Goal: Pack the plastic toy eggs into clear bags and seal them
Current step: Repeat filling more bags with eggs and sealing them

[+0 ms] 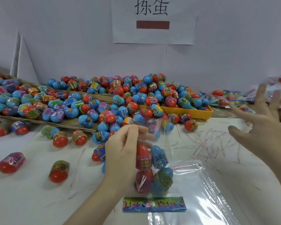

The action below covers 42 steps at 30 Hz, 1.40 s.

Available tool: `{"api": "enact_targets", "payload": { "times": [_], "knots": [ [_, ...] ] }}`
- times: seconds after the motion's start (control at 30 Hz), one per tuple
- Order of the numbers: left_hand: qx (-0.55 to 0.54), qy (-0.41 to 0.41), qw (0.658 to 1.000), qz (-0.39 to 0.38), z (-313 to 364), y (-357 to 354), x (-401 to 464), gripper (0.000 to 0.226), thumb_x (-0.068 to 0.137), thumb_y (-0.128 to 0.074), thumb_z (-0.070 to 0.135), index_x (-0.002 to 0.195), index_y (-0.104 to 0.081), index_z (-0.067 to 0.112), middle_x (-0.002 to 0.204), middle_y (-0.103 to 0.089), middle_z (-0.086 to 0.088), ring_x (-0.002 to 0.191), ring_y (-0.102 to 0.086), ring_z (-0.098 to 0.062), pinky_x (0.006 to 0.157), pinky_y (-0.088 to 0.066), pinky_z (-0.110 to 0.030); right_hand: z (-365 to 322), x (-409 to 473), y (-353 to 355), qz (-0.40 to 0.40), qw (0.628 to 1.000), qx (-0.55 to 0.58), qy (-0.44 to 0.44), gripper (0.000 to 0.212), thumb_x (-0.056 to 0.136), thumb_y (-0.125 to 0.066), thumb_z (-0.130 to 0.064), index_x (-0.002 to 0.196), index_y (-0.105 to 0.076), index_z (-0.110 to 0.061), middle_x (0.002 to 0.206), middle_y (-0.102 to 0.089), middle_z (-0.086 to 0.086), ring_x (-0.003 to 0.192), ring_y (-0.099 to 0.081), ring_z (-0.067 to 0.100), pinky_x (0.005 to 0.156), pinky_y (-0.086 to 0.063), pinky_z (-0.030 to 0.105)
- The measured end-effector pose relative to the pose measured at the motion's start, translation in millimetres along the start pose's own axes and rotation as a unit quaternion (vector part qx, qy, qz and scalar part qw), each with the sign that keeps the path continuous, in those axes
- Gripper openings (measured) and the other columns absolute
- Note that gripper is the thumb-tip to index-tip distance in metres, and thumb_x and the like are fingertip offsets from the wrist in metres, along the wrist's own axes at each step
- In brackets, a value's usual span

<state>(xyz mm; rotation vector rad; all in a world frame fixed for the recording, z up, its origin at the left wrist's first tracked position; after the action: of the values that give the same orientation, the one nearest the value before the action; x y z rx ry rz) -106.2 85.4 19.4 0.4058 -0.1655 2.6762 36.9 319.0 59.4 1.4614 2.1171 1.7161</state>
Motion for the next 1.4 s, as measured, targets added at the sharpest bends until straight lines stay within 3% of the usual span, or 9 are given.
{"api": "enact_targets", "payload": {
  "times": [0.13,0.23,0.33,0.47,0.53,0.63,0.83,1.0,1.4],
  "knots": [
    [-0.001,0.002,1.000,-0.003,-0.7,-0.1,0.0,0.031,0.095,-0.040,0.012,0.075,-0.063,0.012,0.072,-0.072,0.002,0.059,-0.067,-0.011,0.049,-0.050,-0.016,-16.3,-4.6,-1.5,-0.077,0.894,0.431,-0.095,0.094,0.071,-0.043,-0.067,0.146,-0.017,-0.017,0.083,-0.073,0.007,0.076,-0.070,0.022,0.082,-0.051,0.043],
    [-0.001,0.003,1.000,-0.005,-0.2,-0.6,-0.6,0.030,0.095,-0.040,0.012,0.076,-0.063,0.012,0.072,-0.072,0.002,0.059,-0.067,-0.011,0.049,-0.050,-0.016,-3.0,-2.8,-9.1,-0.047,0.987,0.127,-0.090,0.057,0.084,-0.037,-0.059,0.127,-0.052,-0.023,0.141,-0.042,0.013,0.130,-0.038,0.031,0.108,-0.019,0.052],
    [0.000,0.001,1.000,-0.006,0.0,-0.3,-0.2,0.030,0.095,-0.040,0.012,0.076,-0.063,0.012,0.072,-0.072,0.002,0.059,-0.067,-0.010,0.049,-0.049,-0.016,-0.5,-3.5,-16.7,-0.038,0.986,0.133,-0.091,0.066,0.086,-0.043,-0.051,0.142,-0.012,-0.035,0.155,-0.011,0.006,0.137,-0.029,0.026,0.110,-0.014,0.048],
    [-0.001,0.002,1.000,-0.003,0.4,-0.4,-0.7,0.030,0.095,-0.041,0.012,0.075,-0.063,0.012,0.072,-0.072,0.001,0.060,-0.067,-0.011,0.049,-0.050,-0.016,0.1,-3.0,0.0,0.041,0.975,0.209,-0.068,0.059,0.092,-0.051,-0.009,0.144,-0.026,-0.022,0.113,-0.062,0.014,0.045,-0.060,0.010,0.047,-0.049,0.014],
    [0.000,0.004,1.000,-0.004,0.7,-0.6,-0.8,0.030,0.095,-0.041,0.013,0.075,-0.062,0.012,0.073,-0.072,0.001,0.060,-0.067,-0.011,0.049,-0.050,-0.016,-1.8,-2.5,-0.2,0.040,0.995,0.081,-0.037,0.084,0.079,-0.063,0.006,0.145,-0.023,-0.028,0.152,-0.019,0.012,0.095,-0.064,0.030,0.084,-0.049,0.023],
    [0.002,0.007,1.000,-0.005,1.1,-1.4,-0.3,0.030,0.095,-0.040,0.014,0.075,-0.063,0.012,0.072,-0.072,0.002,0.060,-0.068,-0.011,0.048,-0.050,-0.016,-17.7,-5.2,-12.9,-0.064,0.992,-0.108,0.010,0.138,0.061,-0.084,-0.012,0.130,0.030,-0.047,0.131,0.055,-0.011,0.133,0.035,0.019,0.111,-0.006,0.058],
    [-0.045,0.055,0.998,-0.002,-0.2,-0.7,0.9,0.030,0.096,-0.040,0.014,0.079,-0.064,0.008,0.070,-0.073,-0.001,0.055,-0.066,-0.012,0.045,-0.049,-0.017,-62.8,-22.1,-24.4,-0.110,0.905,0.405,-0.073,0.077,0.057,-0.056,-0.057,0.126,-0.049,-0.023,0.107,-0.067,-0.002,0.057,-0.065,0.003,0.058,-0.051,0.014],
    [-0.066,0.086,0.994,-0.014,-1.8,-2.2,1.8,0.032,0.097,-0.039,0.018,0.079,-0.064,0.010,0.070,-0.073,-0.001,0.055,-0.067,-0.011,0.044,-0.048,-0.016,-98.5,-51.4,-56.9,-0.372,0.834,0.408,-0.021,0.049,0.054,-0.056,-0.060,0.088,-0.068,-0.026,0.081,-0.072,-0.009,0.071,-0.066,0.001,0.062,-0.050,0.011],
    [-0.017,0.145,0.985,-0.090,-8.4,-3.4,6.9,0.044,0.057,-0.071,0.055,0.091,-0.062,0.029,0.082,-0.074,0.009,0.077,-0.069,-0.008,0.066,-0.049,-0.020,-93.4,-50.9,-62.5,-0.350,0.777,0.516,-0.086,0.019,0.085,-0.054,-0.020,0.089,-0.072,-0.014,0.081,-0.073,0.004,0.067,-0.067,0.009,0.058,-0.052,0.016]
  ]
}}
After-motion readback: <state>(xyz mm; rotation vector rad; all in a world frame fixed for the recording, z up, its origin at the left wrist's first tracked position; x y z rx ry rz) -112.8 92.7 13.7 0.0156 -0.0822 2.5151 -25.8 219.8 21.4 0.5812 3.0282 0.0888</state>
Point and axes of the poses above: each hand's wrist, its own x-axis towards the middle knuckle, its own y-axis out of the back of the hand, z = x × y, the point moved 5 cm from there along x, towards the middle knuckle
